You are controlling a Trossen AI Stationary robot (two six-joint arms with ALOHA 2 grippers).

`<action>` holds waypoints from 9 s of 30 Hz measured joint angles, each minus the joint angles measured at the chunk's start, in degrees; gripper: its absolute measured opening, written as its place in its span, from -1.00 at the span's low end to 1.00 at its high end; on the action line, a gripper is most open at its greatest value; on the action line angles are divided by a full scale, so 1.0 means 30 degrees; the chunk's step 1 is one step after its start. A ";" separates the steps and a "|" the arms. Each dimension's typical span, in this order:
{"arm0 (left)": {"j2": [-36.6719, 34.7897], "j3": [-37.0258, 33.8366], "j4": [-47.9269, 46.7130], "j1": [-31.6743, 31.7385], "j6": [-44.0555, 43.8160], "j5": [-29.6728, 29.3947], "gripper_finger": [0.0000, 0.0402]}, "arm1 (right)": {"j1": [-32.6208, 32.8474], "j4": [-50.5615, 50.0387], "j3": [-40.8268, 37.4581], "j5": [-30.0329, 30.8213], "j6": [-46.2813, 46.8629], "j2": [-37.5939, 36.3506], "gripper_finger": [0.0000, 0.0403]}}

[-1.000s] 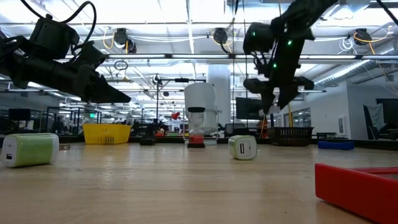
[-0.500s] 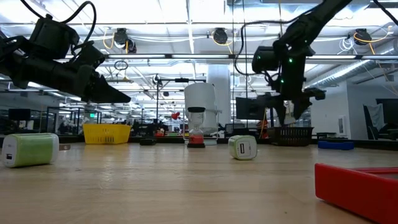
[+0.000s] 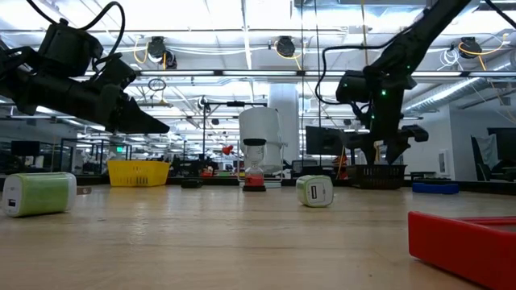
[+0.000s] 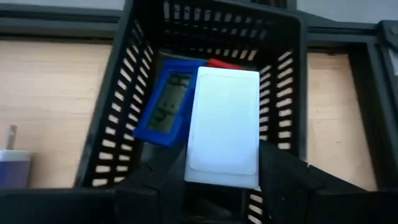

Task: Pick & Place Office items
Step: Put the white timer into the black bin, then put the green charger adapter into the yellow bin

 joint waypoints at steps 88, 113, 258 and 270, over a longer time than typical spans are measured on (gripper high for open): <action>0.0000 0.4773 -0.7970 -0.9124 -0.0956 -0.3524 -0.82 | 0.9674 3.4373 -1.3709 -0.7422 -1.1268 -0.3847 -0.91; 0.0718 0.9343 -1.5442 -1.6920 -0.4175 -0.8498 -0.50 | 0.9623 3.4345 -1.3702 -0.7344 -1.1275 -0.3847 -0.91; 0.5169 1.4375 -2.3547 1.1585 -0.2017 -0.5967 -0.30 | 0.9623 3.3856 -1.3687 -0.7344 -1.1262 -0.3840 -0.91; 0.8220 1.4375 -2.3215 1.2981 -0.2673 -0.4994 -0.29 | 0.9623 3.3857 -1.3687 -0.7344 -1.1268 -0.3840 -0.91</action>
